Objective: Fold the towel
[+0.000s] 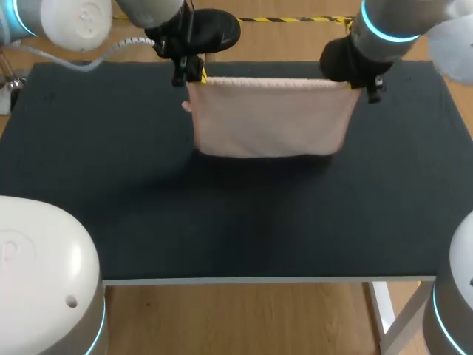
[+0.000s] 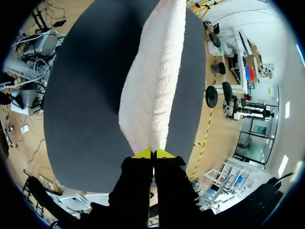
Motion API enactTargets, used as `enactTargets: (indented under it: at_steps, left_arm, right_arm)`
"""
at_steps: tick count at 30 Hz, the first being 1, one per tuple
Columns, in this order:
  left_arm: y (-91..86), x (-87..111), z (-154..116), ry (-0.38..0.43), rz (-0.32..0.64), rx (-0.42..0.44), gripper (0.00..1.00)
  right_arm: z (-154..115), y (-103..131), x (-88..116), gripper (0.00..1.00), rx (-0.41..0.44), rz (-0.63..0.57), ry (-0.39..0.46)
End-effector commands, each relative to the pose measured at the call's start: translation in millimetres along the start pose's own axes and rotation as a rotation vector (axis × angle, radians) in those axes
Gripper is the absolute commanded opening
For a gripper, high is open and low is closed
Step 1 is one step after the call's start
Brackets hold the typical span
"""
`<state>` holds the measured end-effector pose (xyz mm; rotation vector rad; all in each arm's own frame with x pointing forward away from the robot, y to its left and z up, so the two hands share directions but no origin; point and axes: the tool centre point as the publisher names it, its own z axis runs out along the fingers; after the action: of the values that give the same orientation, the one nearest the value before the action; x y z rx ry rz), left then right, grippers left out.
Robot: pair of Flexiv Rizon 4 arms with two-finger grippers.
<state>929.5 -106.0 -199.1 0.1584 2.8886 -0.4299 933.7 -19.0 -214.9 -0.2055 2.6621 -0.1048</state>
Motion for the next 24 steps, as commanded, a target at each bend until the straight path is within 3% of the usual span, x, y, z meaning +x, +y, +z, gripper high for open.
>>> enactTargets:
  at_steps: [1, 15, 24]
  left_arm:
    - [3.3, -17.1, 46.5, 0.082, -0.024, 0.002, 0.00]
    - [26.7, -44.2, 125.4, 0.194, -0.082, -0.046, 0.00]
    - [41.0, -63.9, 153.3, 0.220, -0.077, -0.086, 0.00]
  right_arm:
    - [52.5, 10.5, -10.9, 0.00, 0.012, 0.031, 0.048]
    - [147.5, -2.0, -27.5, 0.00, 0.031, 0.113, 0.112]
    - [174.4, 3.3, -35.3, 0.00, 0.039, 0.103, 0.135]
